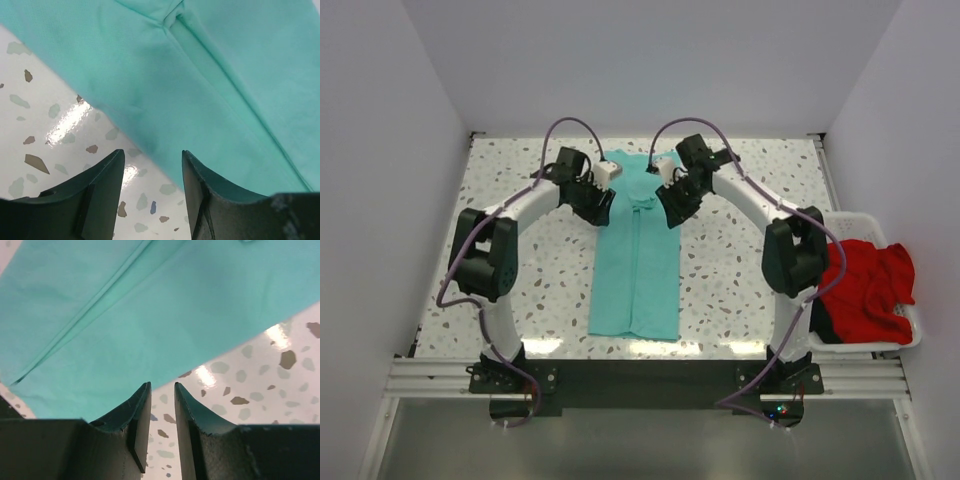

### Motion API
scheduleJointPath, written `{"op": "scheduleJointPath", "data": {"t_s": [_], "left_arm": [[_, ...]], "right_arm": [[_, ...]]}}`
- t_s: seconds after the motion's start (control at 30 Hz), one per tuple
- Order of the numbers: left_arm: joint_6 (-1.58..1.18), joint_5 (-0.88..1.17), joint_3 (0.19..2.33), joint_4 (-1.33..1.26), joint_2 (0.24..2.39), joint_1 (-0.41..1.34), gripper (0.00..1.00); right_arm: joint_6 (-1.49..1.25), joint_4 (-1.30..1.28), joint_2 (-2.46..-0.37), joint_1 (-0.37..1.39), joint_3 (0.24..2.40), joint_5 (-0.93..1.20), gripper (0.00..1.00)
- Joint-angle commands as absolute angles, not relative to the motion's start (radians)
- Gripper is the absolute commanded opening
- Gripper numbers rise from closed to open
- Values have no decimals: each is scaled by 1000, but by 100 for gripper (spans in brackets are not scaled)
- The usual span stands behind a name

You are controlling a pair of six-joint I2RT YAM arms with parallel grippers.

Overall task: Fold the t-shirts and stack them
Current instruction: Fold the tshirt

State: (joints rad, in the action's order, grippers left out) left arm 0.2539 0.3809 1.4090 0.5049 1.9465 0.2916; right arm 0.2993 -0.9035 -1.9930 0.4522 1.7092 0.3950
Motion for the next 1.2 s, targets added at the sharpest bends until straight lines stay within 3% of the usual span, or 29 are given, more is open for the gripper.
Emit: {"op": "scheduleJointPath", "data": {"t_s": [0.0, 0.2, 0.63, 1.03, 1.17], "left_arm": [[264, 457, 1368, 439, 1865, 285, 55], [239, 512, 1313, 427, 1899, 287, 55], [204, 437, 1328, 362, 2055, 261, 42], [192, 456, 1516, 390, 2175, 216, 43], [201, 471, 1542, 399, 2149, 209, 48]], "right_arm": [[287, -885, -2046, 486, 1775, 256, 29], [270, -835, -2149, 485, 1795, 177, 27], [241, -675, -2270, 477, 1787, -35, 24], [227, -678, -2382, 425, 1977, -69, 25], [230, -704, -2358, 422, 1996, -26, 29]]}}
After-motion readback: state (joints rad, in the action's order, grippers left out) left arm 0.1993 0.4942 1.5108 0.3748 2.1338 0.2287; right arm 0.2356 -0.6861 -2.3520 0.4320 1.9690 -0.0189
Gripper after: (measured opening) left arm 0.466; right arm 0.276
